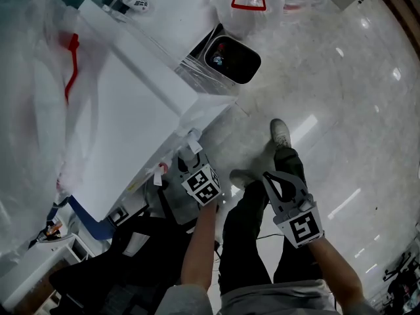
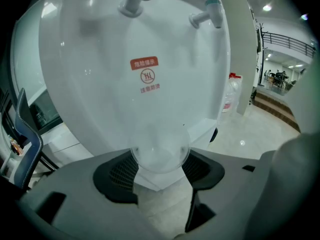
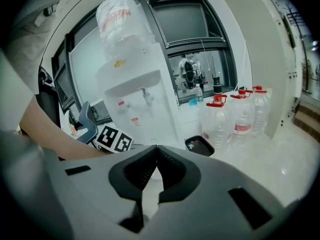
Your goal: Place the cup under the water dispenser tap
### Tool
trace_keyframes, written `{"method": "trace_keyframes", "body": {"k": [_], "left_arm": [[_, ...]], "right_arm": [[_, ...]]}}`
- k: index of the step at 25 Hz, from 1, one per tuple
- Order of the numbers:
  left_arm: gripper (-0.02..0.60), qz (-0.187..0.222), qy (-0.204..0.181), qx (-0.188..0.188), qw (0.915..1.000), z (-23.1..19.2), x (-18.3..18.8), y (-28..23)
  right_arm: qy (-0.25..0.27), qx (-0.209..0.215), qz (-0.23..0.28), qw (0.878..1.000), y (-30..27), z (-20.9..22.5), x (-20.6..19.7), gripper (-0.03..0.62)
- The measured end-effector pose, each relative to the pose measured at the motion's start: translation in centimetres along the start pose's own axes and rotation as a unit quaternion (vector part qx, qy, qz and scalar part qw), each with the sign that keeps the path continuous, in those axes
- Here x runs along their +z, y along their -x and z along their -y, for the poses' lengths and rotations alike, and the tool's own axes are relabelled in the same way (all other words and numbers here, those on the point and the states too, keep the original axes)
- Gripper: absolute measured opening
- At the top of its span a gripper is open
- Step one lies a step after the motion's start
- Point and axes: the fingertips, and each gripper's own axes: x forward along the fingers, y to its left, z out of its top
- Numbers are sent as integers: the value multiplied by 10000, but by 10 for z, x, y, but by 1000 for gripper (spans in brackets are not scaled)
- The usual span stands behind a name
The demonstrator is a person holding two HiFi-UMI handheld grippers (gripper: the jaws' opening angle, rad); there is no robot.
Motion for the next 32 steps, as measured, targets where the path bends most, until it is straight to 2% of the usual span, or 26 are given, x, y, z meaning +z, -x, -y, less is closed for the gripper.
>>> {"method": "trace_keyframes", "body": {"k": [12,20,32], "left_arm": [[273,56,169,200,9996,-5,2,-10],[282,106,111,183,9997,-4,3,-11],[310,-56,203,80,9997,-1,-9,-11]], "right_arm": [[-76,-1,-52,10000,0,2,-8,11],[-111,-27,-57,9999,3,7,-10,11],[-191,-67,-60,9998,6,9,-13,11]]}}
